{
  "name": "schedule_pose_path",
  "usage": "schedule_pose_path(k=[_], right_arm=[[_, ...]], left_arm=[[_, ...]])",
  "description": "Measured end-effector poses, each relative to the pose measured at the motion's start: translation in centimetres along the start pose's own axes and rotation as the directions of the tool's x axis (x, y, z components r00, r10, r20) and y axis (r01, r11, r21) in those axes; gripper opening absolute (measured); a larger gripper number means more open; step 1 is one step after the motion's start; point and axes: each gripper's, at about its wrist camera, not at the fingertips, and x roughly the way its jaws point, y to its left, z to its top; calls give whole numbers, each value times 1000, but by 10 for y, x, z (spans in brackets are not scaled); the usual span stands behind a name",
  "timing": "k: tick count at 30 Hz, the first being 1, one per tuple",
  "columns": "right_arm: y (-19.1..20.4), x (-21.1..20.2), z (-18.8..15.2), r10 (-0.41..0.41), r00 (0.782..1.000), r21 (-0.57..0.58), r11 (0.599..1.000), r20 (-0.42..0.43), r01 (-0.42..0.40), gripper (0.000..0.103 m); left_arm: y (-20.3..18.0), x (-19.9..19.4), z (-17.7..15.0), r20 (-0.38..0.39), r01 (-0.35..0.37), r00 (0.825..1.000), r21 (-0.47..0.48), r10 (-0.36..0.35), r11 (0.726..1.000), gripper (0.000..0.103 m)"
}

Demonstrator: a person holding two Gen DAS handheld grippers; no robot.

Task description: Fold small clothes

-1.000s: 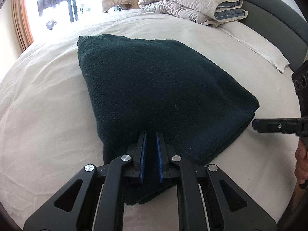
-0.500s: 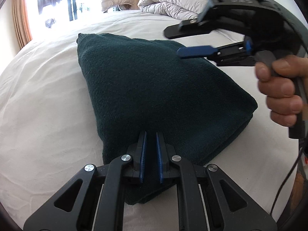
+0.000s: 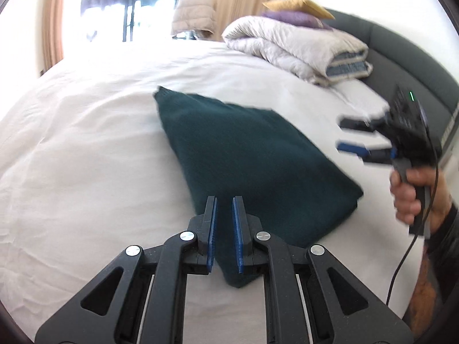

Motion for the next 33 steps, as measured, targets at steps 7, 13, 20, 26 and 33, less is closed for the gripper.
schedule_pose_path(k=[7, 13, 20, 26, 33], right_arm=[[2, 13, -5, -6, 999, 5, 1000, -34, 6, 76], [20, 34, -3, -27, 999, -61, 998, -35, 25, 76], [-18, 33, 5, -45, 997, 25, 999, -67, 47, 81], [-23, 69, 4, 23, 984, 28, 999, -176, -18, 80], [-10, 99, 5, 7, 967, -5, 1000, -253, -8, 47]], left_arm=[[48, 12, 24, 6, 37, 999, -211, -37, 977, 73], [26, 9, 43, 64, 12, 998, -90, -6, 996, 73], [48, 47, 40, -30, -46, 999, -206, 41, 977, 73], [77, 95, 25, -145, 108, 973, -401, -180, 910, 73], [79, 134, 36, -228, 162, 932, -437, -283, 885, 57]])
